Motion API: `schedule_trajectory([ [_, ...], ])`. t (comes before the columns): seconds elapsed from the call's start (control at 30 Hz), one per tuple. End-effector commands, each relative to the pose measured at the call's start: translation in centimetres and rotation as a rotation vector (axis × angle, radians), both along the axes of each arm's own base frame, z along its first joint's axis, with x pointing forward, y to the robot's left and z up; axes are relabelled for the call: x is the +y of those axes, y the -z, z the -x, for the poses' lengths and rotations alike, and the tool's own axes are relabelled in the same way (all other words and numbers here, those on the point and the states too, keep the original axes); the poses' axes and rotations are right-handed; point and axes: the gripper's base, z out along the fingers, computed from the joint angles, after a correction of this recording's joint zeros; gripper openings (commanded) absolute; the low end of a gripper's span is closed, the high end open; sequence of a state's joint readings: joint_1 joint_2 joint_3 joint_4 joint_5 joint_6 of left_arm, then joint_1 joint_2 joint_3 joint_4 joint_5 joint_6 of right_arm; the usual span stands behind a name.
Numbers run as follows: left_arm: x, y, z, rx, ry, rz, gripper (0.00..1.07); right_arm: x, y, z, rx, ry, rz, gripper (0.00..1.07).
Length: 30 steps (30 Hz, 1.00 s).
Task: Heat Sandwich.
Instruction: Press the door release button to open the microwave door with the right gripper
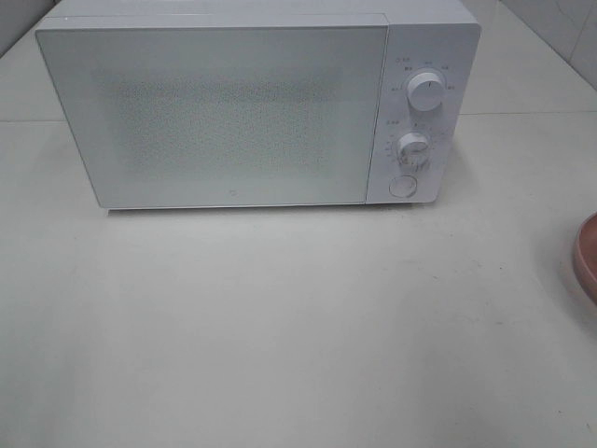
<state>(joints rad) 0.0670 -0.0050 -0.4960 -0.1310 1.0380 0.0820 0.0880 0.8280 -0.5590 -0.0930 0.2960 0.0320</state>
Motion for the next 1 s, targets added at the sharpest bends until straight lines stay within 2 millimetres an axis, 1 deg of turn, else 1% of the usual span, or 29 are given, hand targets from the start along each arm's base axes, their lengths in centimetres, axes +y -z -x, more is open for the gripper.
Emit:
schedule_trajectory([
  [0.03, 0.0, 0.0, 0.4, -0.027, 0.002, 0.003, 0.98, 0.0, 0.0, -0.8, -0.024, 0.014, -0.022, 0.76],
  [0.07, 0.0, 0.0, 0.4, -0.027, 0.002, 0.003, 0.98, 0.1, 0.3, -1.5, -0.019, 0.013, -0.025, 0.76],
  [0.13, 0.0, 0.0, 0.4, -0.027, 0.002, 0.003, 0.98, 0.1, 0.6, -2.1, -0.022, 0.011, -0.027, 0.76],
  [0.17, 0.0, 0.0, 0.4, -0.027, 0.002, 0.003, 0.98, 0.1, 0.6, -2.1, -0.022, 0.011, -0.027, 0.76],
  [0.2, 0.0, 0.0, 0.4, -0.027, 0.002, 0.003, 0.98, 0.2, 1.0, -2.8, -0.022, 0.011, -0.033, 0.76],
  [0.3, 0.0, 0.0, 0.4, -0.027, 0.002, 0.003, 0.98, 0.4, 1.7, -4.1, -0.032, 0.001, -0.029, 0.76],
  [0.33, 0.0, 0.0, 0.4, -0.027, 0.002, 0.003, 0.98, 0.4, 1.7, -4.1, -0.032, 0.001, -0.029, 0.76],
  [0.4, 0.0, 0.0, 0.4, -0.027, 0.002, 0.003, 0.98, 0.5, 2.4, -4.7, -0.036, -0.004, -0.03, 0.76],
  [0.43, 0.0, 0.0, 0.4, -0.027, 0.002, 0.003, 0.98, 0.6, 3.2, -5.1, -0.061, -0.011, -0.035, 0.76],
  [0.47, 0.0, 0.0, 0.4, -0.027, 0.002, 0.003, 0.98, 0.6, 3.2, -5.1, -0.061, -0.011, -0.035, 0.76],
  [0.57, 0.0, 0.0, 0.4, -0.027, 0.002, 0.003, 0.98, 0.7, 4.4, -5.3, -0.122, -0.023, -0.05, 0.76],
  [0.6, 0.0, 0.0, 0.4, -0.027, 0.002, 0.003, 0.98, 1.0, 5.2, -5.1, -0.175, -0.033, -0.07, 0.76],
  [0.63, 0.0, 0.0, 0.4, -0.027, 0.002, 0.003, 0.98, 1.0, 5.2, -5.1, -0.175, -0.033, -0.07, 0.76],
  [0.7, 0.0, 0.0, 0.4, -0.027, 0.002, 0.003, 0.98, 1.6, 5.9, -4.7, -0.22, -0.06, -0.081, 0.76],
  [0.73, 0.0, 0.0, 0.4, -0.027, 0.002, 0.003, 0.98, 2.1, 6.6, -4.4, -0.259, -0.083, -0.084, 0.76],
  [0.77, 0.0, 0.0, 0.4, -0.027, 0.002, 0.003, 0.98, 2.1, 6.6, -4.4, -0.259, -0.083, -0.084, 0.76],
  [0.87, 0.0, 0.0, 0.4, -0.027, 0.002, 0.003, 0.98, 2.6, 7.8, -4.0, -0.294, -0.068, -0.094, 0.76],
  [0.9, 0.0, 0.0, 0.4, -0.027, 0.002, 0.003, 0.98, 3.0, 8.7, -3.8, -0.293, -0.057, -0.093, 0.76],
  [0.93, 0.0, 0.0, 0.4, -0.027, 0.002, 0.003, 0.98, 3.0, 8.7, -3.8, -0.293, -0.057, -0.093, 0.76],
  [1.0, 0.0, 0.0, 0.4, -0.027, 0.002, 0.003, 0.98, 3.4, 9.5, -3.6, -0.296, -0.052, -0.083, 0.76],
])
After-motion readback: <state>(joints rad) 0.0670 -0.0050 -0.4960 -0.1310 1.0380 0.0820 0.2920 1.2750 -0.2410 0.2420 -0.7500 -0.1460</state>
